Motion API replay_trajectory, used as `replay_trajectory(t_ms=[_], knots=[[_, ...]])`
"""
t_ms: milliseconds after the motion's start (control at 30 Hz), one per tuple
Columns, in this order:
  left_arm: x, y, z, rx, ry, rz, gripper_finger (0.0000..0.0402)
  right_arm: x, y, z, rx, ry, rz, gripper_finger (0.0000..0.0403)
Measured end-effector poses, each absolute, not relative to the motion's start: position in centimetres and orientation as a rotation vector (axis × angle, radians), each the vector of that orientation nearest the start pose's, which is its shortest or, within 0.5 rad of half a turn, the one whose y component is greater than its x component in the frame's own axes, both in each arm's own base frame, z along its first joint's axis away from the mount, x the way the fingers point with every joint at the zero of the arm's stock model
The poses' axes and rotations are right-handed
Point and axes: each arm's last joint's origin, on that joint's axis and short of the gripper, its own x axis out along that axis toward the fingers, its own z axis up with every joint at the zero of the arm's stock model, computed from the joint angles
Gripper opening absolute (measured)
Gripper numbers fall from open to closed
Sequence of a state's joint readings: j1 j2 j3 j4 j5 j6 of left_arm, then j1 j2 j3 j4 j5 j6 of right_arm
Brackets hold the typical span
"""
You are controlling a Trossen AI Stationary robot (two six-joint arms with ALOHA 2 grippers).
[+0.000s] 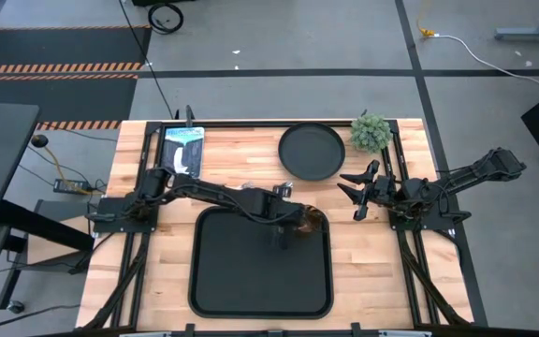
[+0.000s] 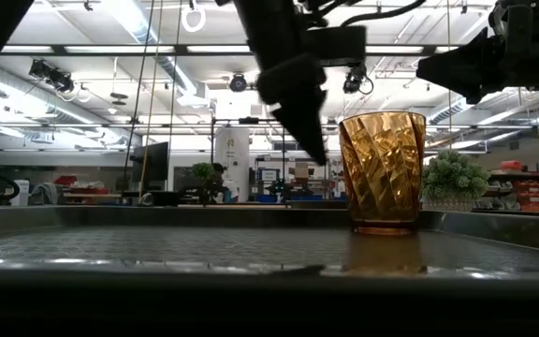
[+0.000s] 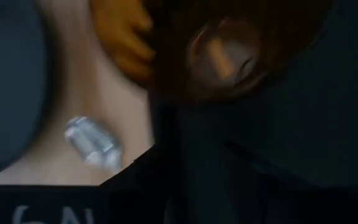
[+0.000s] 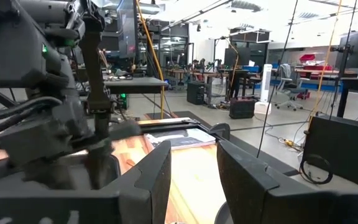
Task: Pick and place plate/cup/fork/spoon on tray
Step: Put the orange cup on the top right of the black tray, then put the black plate on the black tray, beneath the orange cup
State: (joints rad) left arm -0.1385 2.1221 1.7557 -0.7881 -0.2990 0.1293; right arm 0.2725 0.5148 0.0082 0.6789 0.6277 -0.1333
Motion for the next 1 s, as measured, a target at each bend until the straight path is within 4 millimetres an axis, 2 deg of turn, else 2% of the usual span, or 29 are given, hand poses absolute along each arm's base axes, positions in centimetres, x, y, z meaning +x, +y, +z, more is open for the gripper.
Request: replay_trajectory(t_ms=[100,267,433,633,867,1000], knots=[[43.7,-4.3,20.8,0.448,1.224,0.113,0.0141,12.3,1.7,18.3,-0.056,-0.132,-0.364,0.0137],[43.1,-1.5,20.5,0.439,1.318,0.164,0.0140,12.3,1.7,18.3,-0.056,-0.132,-0.363,0.0137],[43.2,2.3,19.4,0.455,1.323,0.185,0.0133,12.3,1.7,18.3,-0.056,-0.132,-0.363,0.0137],[43.7,5.9,17.9,0.523,1.232,0.193,0.0126,12.3,1.7,18.3,-0.057,-0.132,-0.363,0.0137],[43.6,8.1,17.7,0.534,1.207,0.220,0.0126,12.3,1.7,18.3,-0.057,-0.132,-0.363,0.0137],[42.3,8.0,17.3,0.528,1.346,0.183,0.0126,12.3,1.7,18.3,-0.056,-0.133,-0.363,0.0137]])
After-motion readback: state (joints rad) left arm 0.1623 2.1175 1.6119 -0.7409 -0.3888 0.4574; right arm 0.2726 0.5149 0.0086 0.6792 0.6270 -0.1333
